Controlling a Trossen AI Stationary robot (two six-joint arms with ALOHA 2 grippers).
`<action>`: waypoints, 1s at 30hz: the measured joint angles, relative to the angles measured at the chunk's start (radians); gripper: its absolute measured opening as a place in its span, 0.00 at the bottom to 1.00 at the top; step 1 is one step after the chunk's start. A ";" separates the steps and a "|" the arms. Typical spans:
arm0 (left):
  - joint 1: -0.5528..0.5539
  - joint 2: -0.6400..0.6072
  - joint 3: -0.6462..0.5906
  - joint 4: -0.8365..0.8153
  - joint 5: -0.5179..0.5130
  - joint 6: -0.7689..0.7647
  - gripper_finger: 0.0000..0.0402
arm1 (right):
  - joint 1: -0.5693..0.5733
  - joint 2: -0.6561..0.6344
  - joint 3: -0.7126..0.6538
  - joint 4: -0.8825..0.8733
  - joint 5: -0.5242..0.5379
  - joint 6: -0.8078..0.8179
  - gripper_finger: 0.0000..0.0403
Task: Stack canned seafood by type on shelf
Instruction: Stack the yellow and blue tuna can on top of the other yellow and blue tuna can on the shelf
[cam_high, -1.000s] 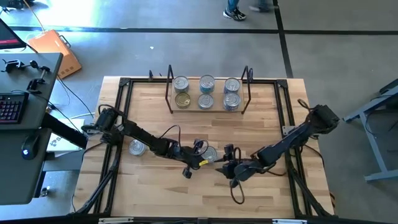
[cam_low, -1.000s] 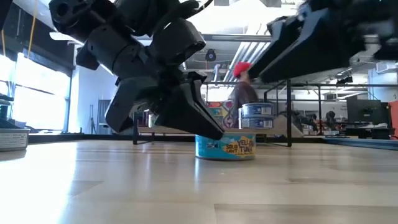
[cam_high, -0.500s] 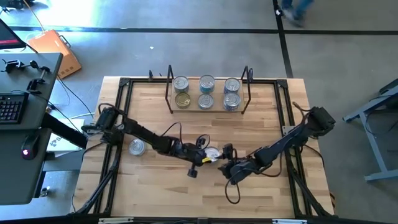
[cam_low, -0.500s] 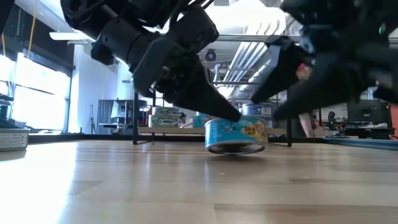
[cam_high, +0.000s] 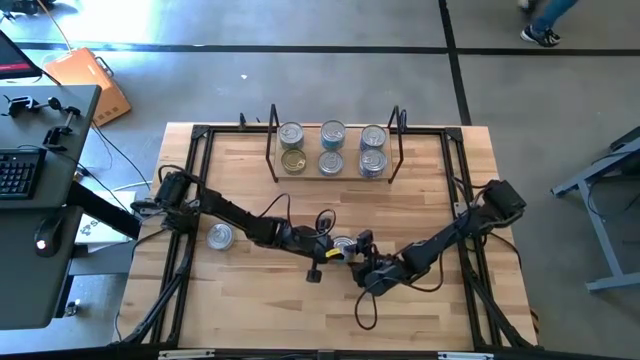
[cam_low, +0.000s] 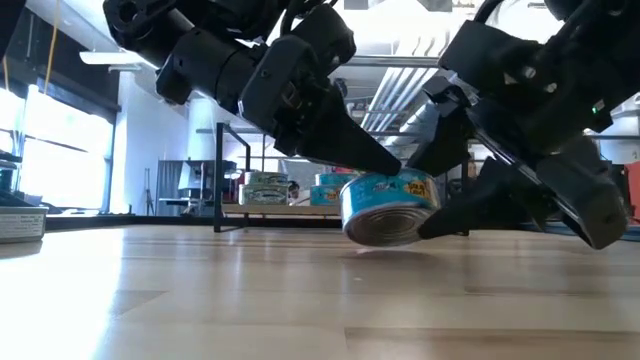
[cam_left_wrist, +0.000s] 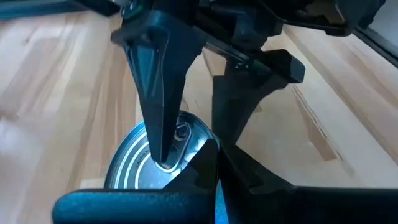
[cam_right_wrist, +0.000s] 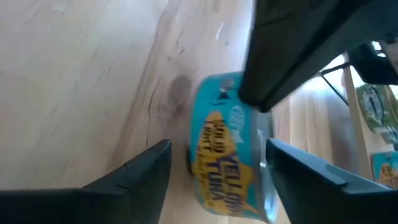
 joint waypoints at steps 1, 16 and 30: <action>0.000 0.000 0.000 -0.002 0.000 -0.008 0.00 | 0.003 0.000 0.000 0.000 0.005 0.008 0.60; -0.004 -0.101 0.002 -0.160 -0.074 -0.020 0.16 | 0.033 -0.001 0.002 0.005 0.073 0.168 0.30; -0.166 -0.450 -0.023 -0.586 -0.515 -0.090 0.15 | 0.034 -0.052 0.143 -0.036 0.431 -0.163 0.30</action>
